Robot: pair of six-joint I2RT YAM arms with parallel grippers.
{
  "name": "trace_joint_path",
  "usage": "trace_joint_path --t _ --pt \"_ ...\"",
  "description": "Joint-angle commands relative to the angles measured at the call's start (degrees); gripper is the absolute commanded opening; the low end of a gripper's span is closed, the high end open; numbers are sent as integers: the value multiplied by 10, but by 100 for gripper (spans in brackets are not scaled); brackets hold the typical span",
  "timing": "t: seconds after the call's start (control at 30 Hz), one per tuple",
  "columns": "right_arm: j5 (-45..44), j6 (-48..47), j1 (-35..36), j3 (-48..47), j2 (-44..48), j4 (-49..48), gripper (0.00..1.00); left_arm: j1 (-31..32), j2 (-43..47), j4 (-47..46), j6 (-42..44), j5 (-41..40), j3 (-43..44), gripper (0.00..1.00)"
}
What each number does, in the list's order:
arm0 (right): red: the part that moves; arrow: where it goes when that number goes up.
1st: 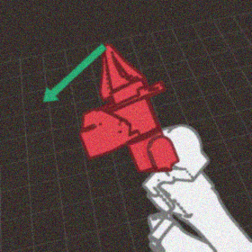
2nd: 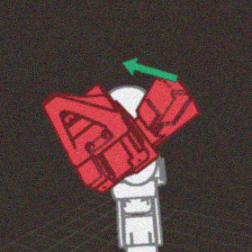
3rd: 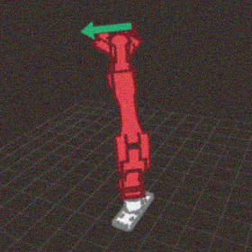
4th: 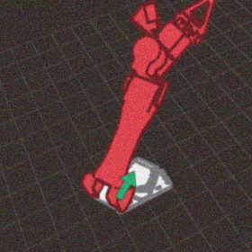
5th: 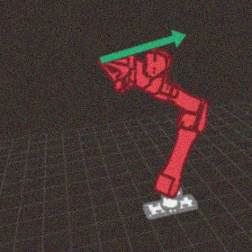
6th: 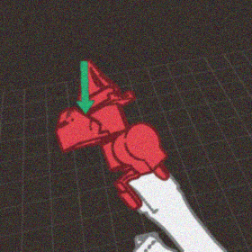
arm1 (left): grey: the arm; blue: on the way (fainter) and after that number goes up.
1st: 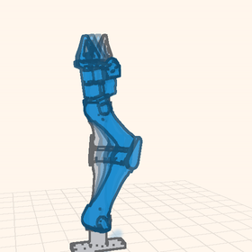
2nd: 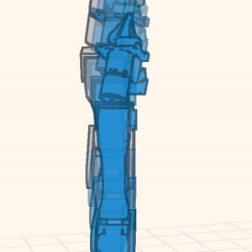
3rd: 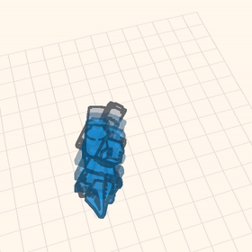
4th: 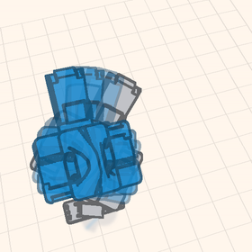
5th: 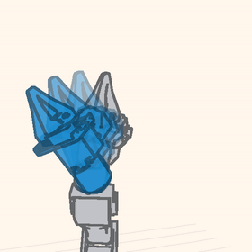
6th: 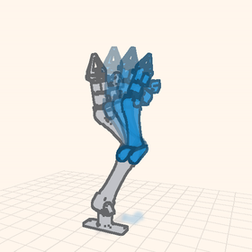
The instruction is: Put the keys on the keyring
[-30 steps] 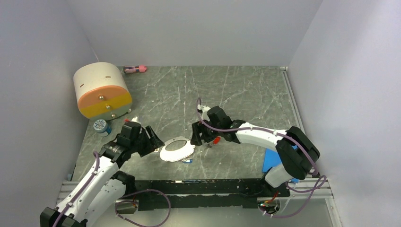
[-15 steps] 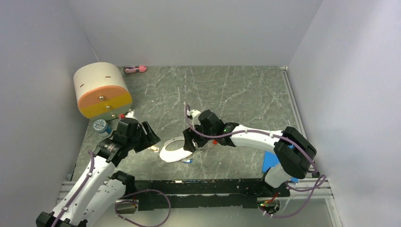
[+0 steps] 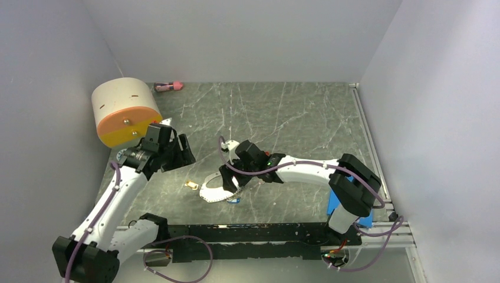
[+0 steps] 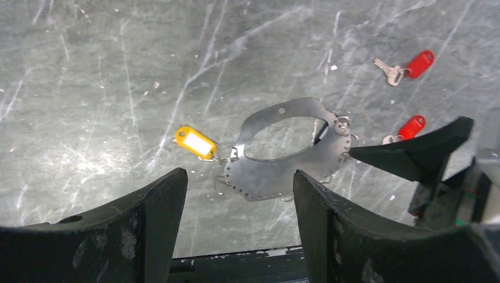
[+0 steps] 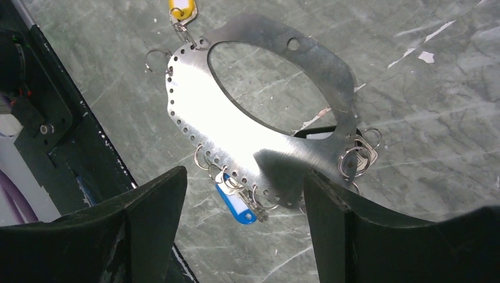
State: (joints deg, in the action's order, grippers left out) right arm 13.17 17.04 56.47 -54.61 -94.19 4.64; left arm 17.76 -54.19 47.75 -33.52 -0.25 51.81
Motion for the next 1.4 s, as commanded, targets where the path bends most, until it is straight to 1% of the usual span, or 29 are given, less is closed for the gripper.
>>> trace_joint_path --t 0.0,0.23,0.4,0.5,0.7,0.83,0.93,1.03,1.17,1.27,1.37 --pt "-22 3 1 -20 3 7 75 -47 -16 -10 46 60 7 72" --pt "-39 40 -8 -12 9 22 75 -149 -50 -41 73 166 -2 72" --pt "-20 78 -29 10 25 10 74 -237 -77 -63 91 243 -5 71" --pt "5 108 -52 36 41 -8 72 -263 -87 -75 97 267 -10 71" --pt "87 195 -128 114 81 -85 67 -267 -76 -82 97 269 -17 71" --pt "108 231 -143 132 84 -113 58 -266 -69 -85 95 269 -21 71" --pt "119 263 -145 132 61 -129 54 -267 -69 -83 95 266 -20 71" --pt "125 302 -150 142 33 -161 39 -267 -67 -83 95 264 -20 71" --pt "121 332 -160 161 9 -191 32 -267 -65 -84 95 265 -22 71" --pt "116 334 -163 165 2 -191 32 -267 -66 -84 95 266 -21 71" --pt "106 326 -164 162 2 -175 34 -266 -67 -84 96 269 -21 71"
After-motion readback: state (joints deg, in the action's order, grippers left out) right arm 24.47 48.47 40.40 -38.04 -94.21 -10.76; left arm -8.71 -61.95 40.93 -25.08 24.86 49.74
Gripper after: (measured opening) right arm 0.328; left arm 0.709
